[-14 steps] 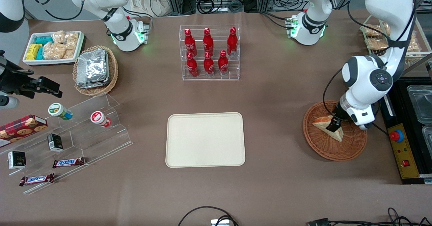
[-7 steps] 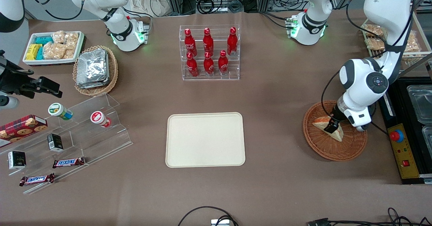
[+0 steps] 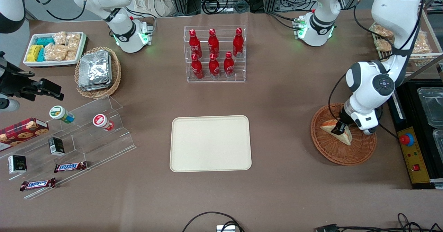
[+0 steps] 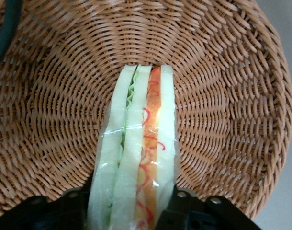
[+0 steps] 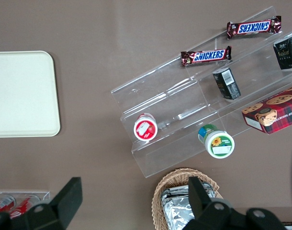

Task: Place sandwich from basket to tray
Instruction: 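Lift the sandwich out of the basket with the left gripper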

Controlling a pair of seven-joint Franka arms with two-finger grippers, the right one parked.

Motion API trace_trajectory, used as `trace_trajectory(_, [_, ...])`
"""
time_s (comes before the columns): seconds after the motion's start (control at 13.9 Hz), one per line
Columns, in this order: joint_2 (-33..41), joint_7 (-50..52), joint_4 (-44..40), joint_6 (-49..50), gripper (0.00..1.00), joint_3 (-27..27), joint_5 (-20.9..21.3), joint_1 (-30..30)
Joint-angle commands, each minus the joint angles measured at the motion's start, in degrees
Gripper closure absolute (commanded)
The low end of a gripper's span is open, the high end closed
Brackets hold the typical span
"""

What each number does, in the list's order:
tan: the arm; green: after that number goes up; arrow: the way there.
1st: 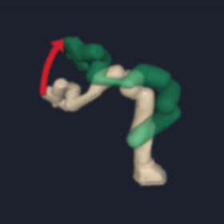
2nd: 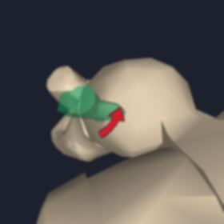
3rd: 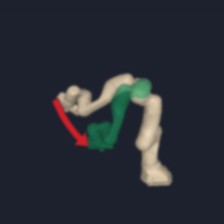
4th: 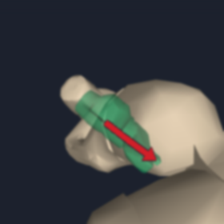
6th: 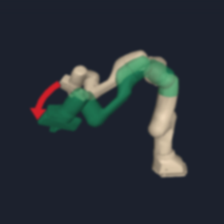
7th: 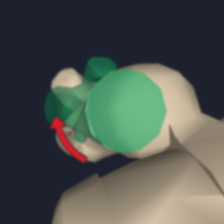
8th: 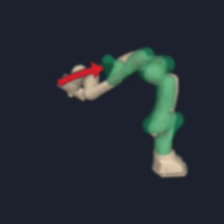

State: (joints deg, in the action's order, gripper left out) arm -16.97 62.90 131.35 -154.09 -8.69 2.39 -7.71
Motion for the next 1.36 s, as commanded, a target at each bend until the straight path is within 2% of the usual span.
trace_trajectory(0.0, [1.0, 1.0, 1.2, -1.6, 0.99, 0.2, 0.7, 0.2])
trace_trajectory(0.29, [4.4, 0.7, 1.0, 0.4, 0.99, -0.4, 0.7, 0.6])
trace_trajectory(0.72, [10.3, -5.5, 0.7, 4.8, 0.96, -0.4, 2.4, 7.8])
trace_trajectory(1.08, [10.3, -5.9, -0.5, 5.4, 0.95, -0.4, 7.4, 14.1])
trace_trajectory(1.29, [10.1, -8.0, -3.9, 9.3, 0.95, -0.6, 9.1, 16.2])
